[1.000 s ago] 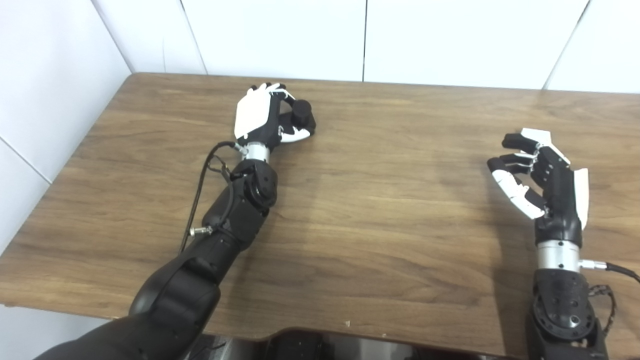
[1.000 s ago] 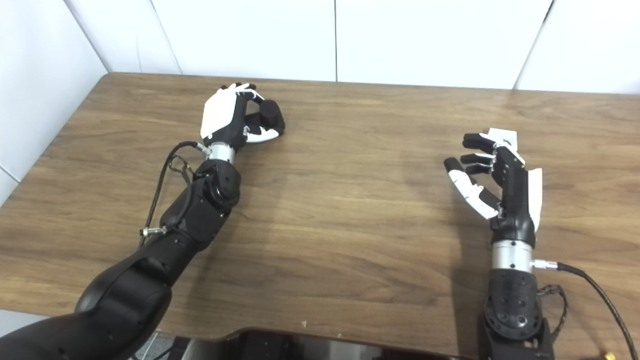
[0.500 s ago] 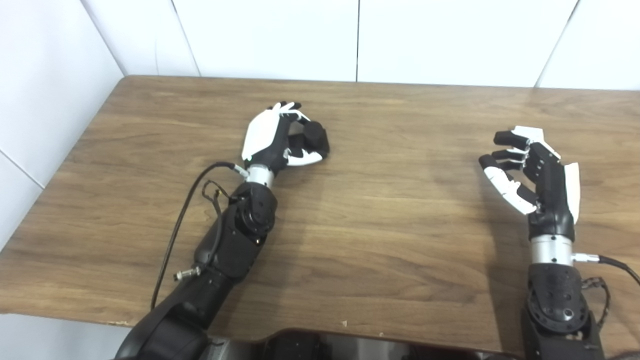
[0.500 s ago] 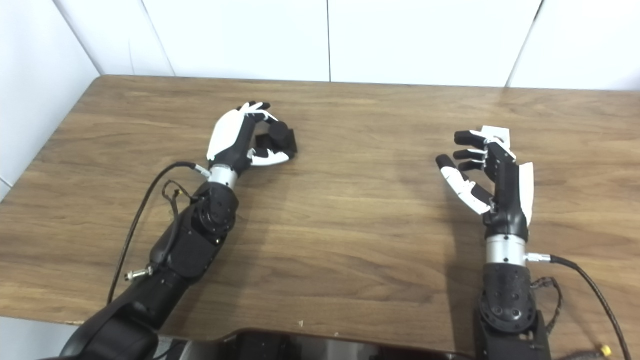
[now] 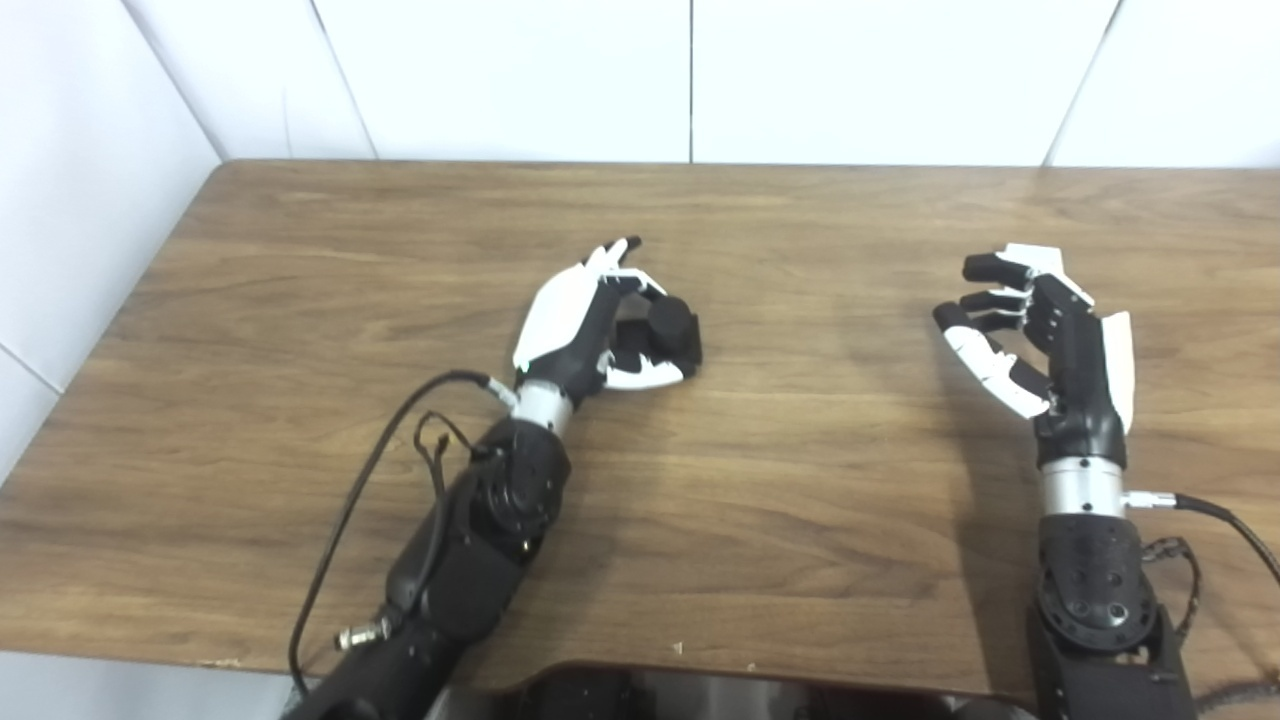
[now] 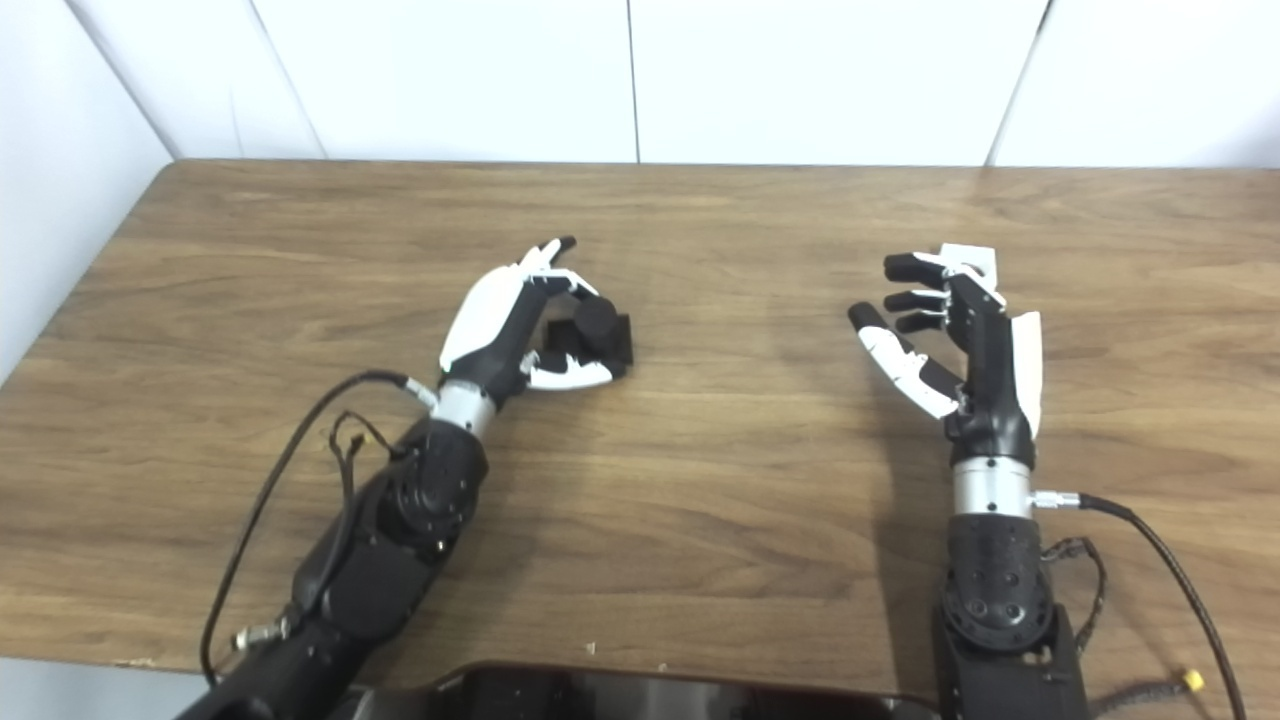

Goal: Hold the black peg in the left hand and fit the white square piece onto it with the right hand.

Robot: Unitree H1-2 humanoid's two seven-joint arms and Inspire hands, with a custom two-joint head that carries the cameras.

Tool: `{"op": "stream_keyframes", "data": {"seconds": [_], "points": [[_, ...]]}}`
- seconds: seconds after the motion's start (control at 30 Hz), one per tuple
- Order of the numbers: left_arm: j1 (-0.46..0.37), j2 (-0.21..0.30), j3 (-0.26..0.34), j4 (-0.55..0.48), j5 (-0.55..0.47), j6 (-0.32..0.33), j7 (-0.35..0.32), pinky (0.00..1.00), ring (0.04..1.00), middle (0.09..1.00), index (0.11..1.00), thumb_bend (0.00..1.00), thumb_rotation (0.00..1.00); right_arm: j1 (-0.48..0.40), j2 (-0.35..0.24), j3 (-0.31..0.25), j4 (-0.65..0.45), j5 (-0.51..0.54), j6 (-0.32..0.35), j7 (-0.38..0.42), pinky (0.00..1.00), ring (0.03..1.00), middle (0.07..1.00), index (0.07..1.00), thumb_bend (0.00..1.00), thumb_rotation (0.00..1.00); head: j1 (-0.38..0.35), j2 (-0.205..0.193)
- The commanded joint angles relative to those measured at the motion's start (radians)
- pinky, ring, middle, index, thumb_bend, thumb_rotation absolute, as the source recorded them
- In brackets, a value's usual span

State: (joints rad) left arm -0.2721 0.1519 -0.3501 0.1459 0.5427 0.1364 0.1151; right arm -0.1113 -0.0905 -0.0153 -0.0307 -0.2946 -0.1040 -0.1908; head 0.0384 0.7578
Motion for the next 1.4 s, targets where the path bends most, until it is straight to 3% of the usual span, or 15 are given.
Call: {"op": "stream_keyframes", "data": {"seconds": [0.0,0.43,0.67,0.77,0.83,0.9,0.93,1.13,1.27,1.37], "points": [[0.018,-0.012,-0.028,-0.030,0.012,-0.019,-0.037,1.00,1.000,0.979,0.494,0.52,0.08,-0.030,-0.003,-0.004,-0.033,-0.005,-0.023,-0.004,0.52,0.599,0.678,0.651,0.52,0.39,-0.007,0.001],[0.069,-0.041,-0.060,-0.071,0.018,-0.045,-0.064,1.00,1.000,0.982,0.493,0.52,0.08,-0.031,-0.008,-0.003,-0.048,-0.005,-0.014,0.006,0.51,0.600,0.683,0.657,0.49,0.35,-0.030,0.009],[0.068,-0.049,-0.070,-0.032,0.051,-0.067,-0.036,1.00,1.000,0.978,0.493,0.52,0.08,-0.025,-0.005,-0.009,-0.082,0.014,0.021,0.027,0.51,0.609,0.690,0.662,0.51,0.36,-0.075,0.017],[0.067,-0.051,-0.066,-0.008,0.060,-0.089,-0.013,1.00,1.000,0.970,0.492,0.52,0.08,-0.024,-0.010,-0.011,-0.083,0.000,0.014,0.024,0.52,0.611,0.688,0.659,0.50,0.35,-0.088,0.008],[0.070,-0.051,-0.065,0.001,0.062,-0.097,-0.003,1.00,1.000,0.965,0.492,0.52,0.08,-0.021,-0.022,-0.016,-0.078,-0.007,0.002,0.022,0.52,0.615,0.690,0.659,0.50,0.36,-0.112,-0.025],[0.072,-0.048,-0.065,-0.001,0.064,-0.092,-0.007,1.00,1.000,0.962,0.492,0.52,0.08,-0.017,-0.028,-0.021,-0.079,-0.010,0.001,0.022,0.53,0.623,0.695,0.666,0.50,0.36,-0.122,-0.032],[0.074,-0.045,-0.062,-0.001,0.060,-0.090,-0.012,1.00,1.000,0.964,0.493,0.52,0.08,-0.017,-0.030,-0.025,-0.078,-0.010,-0.002,0.018,0.53,0.626,0.695,0.668,0.51,0.37,-0.182,-0.057],[0.073,-0.026,-0.053,-0.005,0.044,-0.088,-0.041,1.00,1.000,0.981,0.494,0.52,0.08,-0.028,-0.043,-0.038,-0.078,-0.030,0.005,0.003,0.53,0.635,0.695,0.674,0.51,0.37,-0.245,-0.080],[0.069,-0.029,-0.051,-0.003,0.045,-0.074,-0.059,1.00,1.000,0.988,0.495,0.52,0.08,-0.054,-0.101,-0.042,-0.085,-0.080,0.016,0.020,0.55,0.652,0.702,0.684,0.52,0.35,-0.233,-0.085],[0.067,-0.031,-0.049,-0.005,0.048,-0.066,-0.064,1.00,1.000,0.991,0.495,0.52,0.08,-0.098,-0.198,-0.023,-0.105,-0.161,0.088,0.103,0.55,0.670,0.732,0.720,0.56,0.37,-0.244,-0.088]]}}
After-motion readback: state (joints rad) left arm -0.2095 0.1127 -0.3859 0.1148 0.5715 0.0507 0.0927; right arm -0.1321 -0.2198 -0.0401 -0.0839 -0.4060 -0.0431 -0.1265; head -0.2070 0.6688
